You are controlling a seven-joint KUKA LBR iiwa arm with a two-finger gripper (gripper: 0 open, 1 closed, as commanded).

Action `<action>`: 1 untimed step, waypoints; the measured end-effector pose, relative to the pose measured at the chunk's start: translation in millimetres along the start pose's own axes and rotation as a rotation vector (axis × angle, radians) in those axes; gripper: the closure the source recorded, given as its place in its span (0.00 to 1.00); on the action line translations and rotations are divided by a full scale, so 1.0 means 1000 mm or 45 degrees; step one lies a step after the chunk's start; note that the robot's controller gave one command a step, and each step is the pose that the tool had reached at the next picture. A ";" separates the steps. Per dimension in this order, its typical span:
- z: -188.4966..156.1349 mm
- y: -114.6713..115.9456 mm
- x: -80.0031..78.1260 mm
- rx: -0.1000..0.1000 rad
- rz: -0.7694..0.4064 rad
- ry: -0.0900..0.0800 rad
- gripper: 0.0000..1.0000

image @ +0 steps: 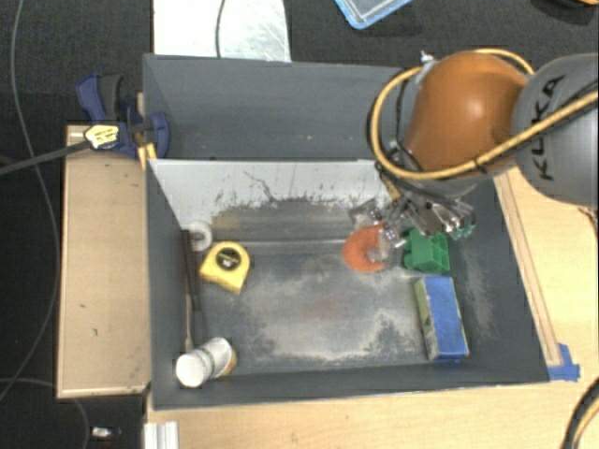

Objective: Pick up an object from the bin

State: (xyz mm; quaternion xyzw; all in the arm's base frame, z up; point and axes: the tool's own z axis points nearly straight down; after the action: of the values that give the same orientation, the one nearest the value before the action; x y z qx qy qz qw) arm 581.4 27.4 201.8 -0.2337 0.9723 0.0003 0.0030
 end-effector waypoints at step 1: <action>-0.025 -0.001 -0.002 0.005 0.003 -0.012 1.00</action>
Offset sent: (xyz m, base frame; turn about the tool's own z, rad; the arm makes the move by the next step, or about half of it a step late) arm 0.0017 -0.0002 0.0304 0.0015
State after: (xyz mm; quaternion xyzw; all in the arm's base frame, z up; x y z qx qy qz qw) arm 583.4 27.5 226.9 -0.2327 0.9725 -0.0006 0.0081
